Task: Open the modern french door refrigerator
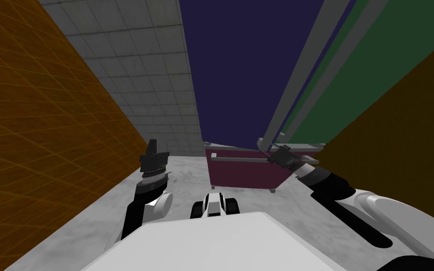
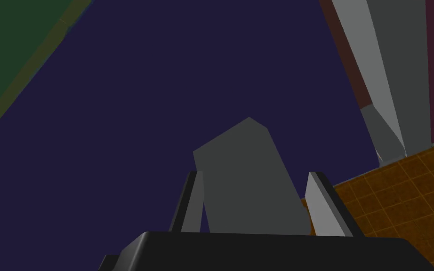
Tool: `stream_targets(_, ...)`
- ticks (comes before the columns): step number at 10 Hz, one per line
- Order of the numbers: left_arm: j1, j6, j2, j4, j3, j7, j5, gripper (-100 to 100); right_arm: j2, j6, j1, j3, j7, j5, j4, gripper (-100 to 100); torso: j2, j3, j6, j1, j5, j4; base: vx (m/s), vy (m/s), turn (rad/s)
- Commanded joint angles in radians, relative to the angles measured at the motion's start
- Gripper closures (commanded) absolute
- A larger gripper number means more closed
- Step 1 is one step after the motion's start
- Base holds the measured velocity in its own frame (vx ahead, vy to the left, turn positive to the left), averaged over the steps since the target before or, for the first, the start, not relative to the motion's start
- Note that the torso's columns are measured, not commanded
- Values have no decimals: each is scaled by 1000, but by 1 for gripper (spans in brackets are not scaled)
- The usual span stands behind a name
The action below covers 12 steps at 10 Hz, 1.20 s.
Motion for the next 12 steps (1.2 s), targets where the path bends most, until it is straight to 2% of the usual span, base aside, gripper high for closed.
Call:
stream_targets(1, 0, 0, 0, 0, 0, 0, 0, 0, 5, 28, 24, -24, -11, 6, -2, 100, -1, -1, -1, 0, 0, 0, -89, 241, -144)
stream_targets(3, 0, 0, 0, 0, 0, 0, 0, 0, 11, 50, 46, -47, -19, 10, 0, 100, -1, -1, 0, -1, 0, 0, -92, 252, -172)
stream_targets(4, 0, 0, 0, 0, 0, 0, 0, 0, 12, 42, 43, -40, -14, 9, 4, 100, 0, 0, 1, -2, 0, 1, -51, 117, -84)
stream_targets(5, 0, 0, 0, 0, 0, 0, 0, 0, 19, 56, 59, -50, -18, 12, 9, 100, -2, -2, -1, -8, 0, 2, -23, 124, -103)
stream_targets(8, 0, 0, 0, 0, 0, 0, 0, 0, 35, 88, 91, -80, -28, 17, 11, 100, 0, 1, 2, 1, -1, -1, -13, 273, -183)
stream_targets(12, 0, 0, 0, 0, 0, 0, 0, 0, 56, 132, 135, -120, -40, 23, 14, 100, -3, -3, -1, -2, 1, 0, -30, 270, -151)
